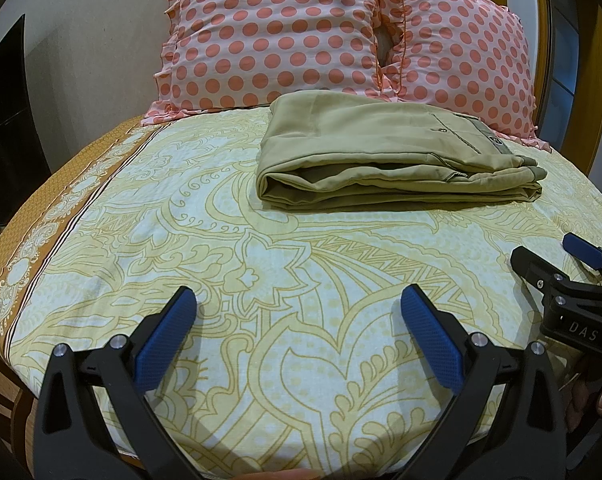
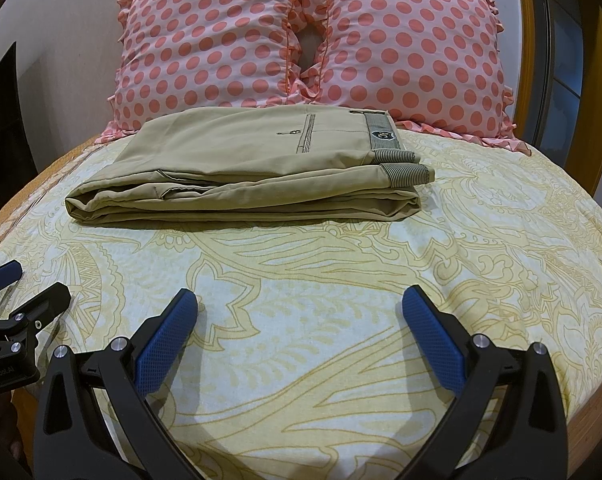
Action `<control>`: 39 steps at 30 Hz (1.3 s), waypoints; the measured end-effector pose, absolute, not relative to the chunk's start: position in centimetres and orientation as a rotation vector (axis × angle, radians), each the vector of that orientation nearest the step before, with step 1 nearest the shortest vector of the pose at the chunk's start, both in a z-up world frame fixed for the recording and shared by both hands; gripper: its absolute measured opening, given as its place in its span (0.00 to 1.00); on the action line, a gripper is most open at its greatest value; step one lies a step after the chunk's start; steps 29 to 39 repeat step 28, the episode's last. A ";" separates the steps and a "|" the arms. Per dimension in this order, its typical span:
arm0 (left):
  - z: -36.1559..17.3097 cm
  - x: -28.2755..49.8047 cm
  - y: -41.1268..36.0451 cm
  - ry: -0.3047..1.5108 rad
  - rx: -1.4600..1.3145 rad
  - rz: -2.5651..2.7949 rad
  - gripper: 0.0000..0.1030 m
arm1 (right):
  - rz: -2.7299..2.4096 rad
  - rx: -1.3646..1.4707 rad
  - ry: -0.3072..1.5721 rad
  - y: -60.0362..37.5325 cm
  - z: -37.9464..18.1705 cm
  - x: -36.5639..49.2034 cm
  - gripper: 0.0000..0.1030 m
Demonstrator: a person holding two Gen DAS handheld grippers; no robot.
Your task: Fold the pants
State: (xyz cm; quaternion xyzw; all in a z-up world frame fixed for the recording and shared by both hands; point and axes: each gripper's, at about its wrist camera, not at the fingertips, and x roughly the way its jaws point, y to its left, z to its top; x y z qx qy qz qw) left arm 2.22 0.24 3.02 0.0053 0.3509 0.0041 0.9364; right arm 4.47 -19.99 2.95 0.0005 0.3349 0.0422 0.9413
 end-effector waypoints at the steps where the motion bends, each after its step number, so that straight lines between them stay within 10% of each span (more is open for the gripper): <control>1: 3.0 2.2 0.2 0.717 0.011 0.008 0.98 | 0.086 0.001 0.683 -20.0 3.0 4.5 0.99; 39: 3.2 2.3 0.1 0.710 0.012 0.007 0.98 | 0.086 0.001 0.680 -19.9 2.9 4.6 0.99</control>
